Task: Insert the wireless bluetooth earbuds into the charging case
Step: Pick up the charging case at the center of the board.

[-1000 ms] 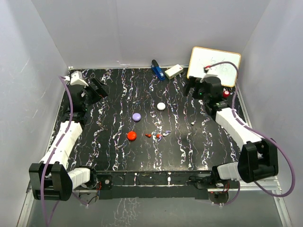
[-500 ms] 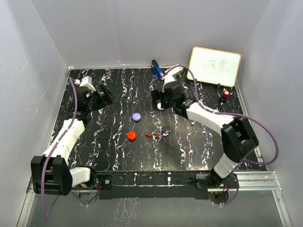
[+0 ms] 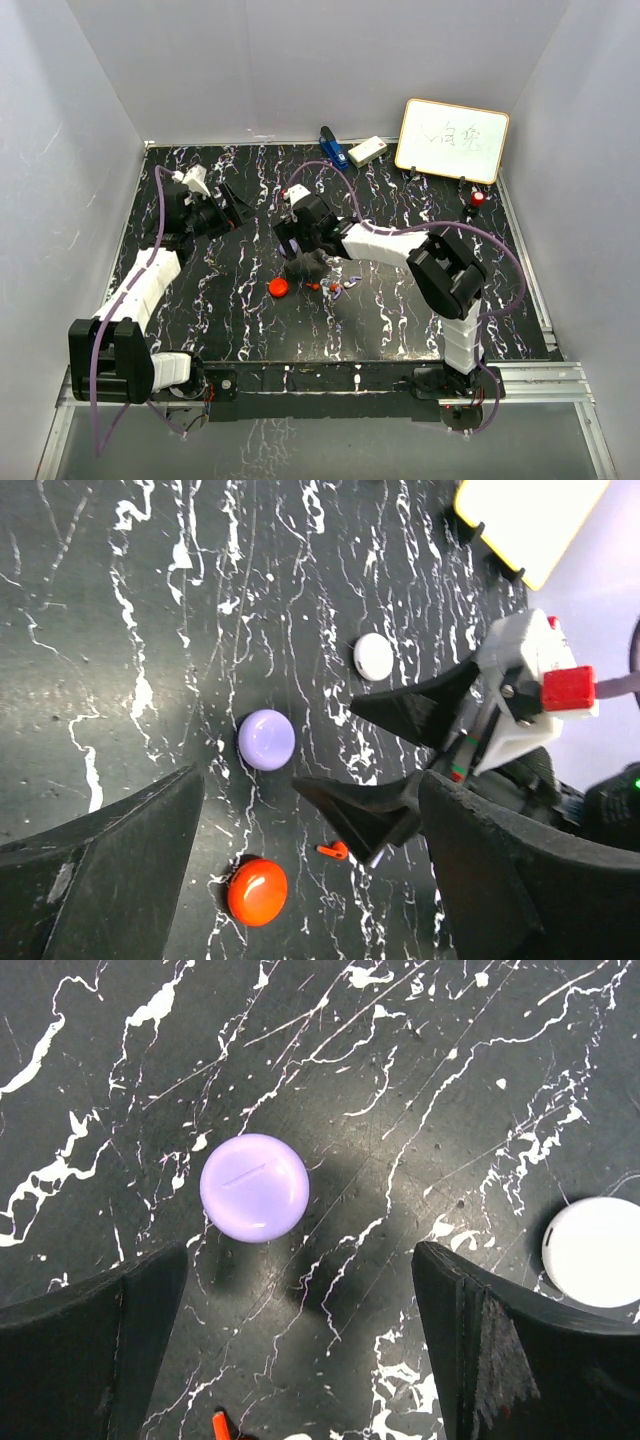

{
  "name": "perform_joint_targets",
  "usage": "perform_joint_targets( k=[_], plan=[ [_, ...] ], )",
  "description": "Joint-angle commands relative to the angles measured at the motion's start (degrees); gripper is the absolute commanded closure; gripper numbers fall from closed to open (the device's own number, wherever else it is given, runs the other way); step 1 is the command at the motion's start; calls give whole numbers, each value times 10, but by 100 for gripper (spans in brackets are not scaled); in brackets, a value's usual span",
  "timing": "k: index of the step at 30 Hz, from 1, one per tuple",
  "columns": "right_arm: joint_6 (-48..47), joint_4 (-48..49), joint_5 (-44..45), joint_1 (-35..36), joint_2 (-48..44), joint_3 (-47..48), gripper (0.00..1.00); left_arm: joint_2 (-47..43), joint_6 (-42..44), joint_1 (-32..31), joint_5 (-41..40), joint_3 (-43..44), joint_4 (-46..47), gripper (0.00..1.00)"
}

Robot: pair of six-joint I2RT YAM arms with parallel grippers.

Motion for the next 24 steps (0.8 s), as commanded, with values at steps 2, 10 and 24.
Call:
perform_joint_targets(
  k=[2,10,24],
  plan=[
    [-34,26,2,7,25,53,6,6,-23,31,104,-10,11,17],
    [-52,28,2,17,66,78,8,-15,-61,81,131,-44,41,1],
    [-61,25,5,28,95,88,23,-16,-57,98,150,-36,22,1]
  ],
)
